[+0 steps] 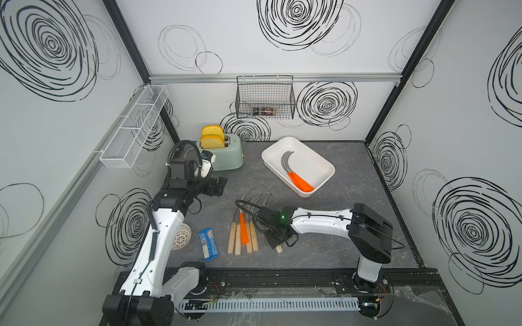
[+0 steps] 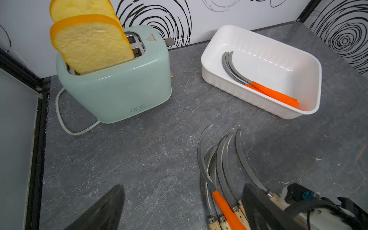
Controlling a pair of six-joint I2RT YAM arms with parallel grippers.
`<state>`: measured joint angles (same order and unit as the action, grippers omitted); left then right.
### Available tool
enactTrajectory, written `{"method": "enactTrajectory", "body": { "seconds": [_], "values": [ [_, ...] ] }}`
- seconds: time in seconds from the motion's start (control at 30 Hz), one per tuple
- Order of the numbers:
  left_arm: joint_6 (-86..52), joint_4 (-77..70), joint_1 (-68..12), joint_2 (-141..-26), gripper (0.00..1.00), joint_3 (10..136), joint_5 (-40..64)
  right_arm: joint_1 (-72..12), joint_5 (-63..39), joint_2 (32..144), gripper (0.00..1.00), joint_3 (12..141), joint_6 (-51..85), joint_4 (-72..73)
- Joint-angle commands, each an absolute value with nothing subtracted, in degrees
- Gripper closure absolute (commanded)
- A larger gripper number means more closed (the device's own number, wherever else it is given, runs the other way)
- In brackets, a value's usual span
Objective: Put small sickles into storage boxes
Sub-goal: Pick up the sickle at the center of the board.
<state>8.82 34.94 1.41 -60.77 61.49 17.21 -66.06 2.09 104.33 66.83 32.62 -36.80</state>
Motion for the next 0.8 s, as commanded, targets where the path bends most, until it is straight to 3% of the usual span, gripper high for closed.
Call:
{"method": "enactTrajectory", "body": {
  "seconds": [0.0, 0.77],
  "values": [
    [9.5, 32.6, 2.9, -60.9, 0.04, 62.0, 19.2, -65.7, 1.8, 104.9, 0.48, 67.4, 33.0, -37.1],
    [8.5, 31.7, 6.1, -62.1, 0.04, 60.7, 22.4, -65.0, 1.9, 106.7, 0.53, 66.1, 33.8, -36.2]
  ]
}}
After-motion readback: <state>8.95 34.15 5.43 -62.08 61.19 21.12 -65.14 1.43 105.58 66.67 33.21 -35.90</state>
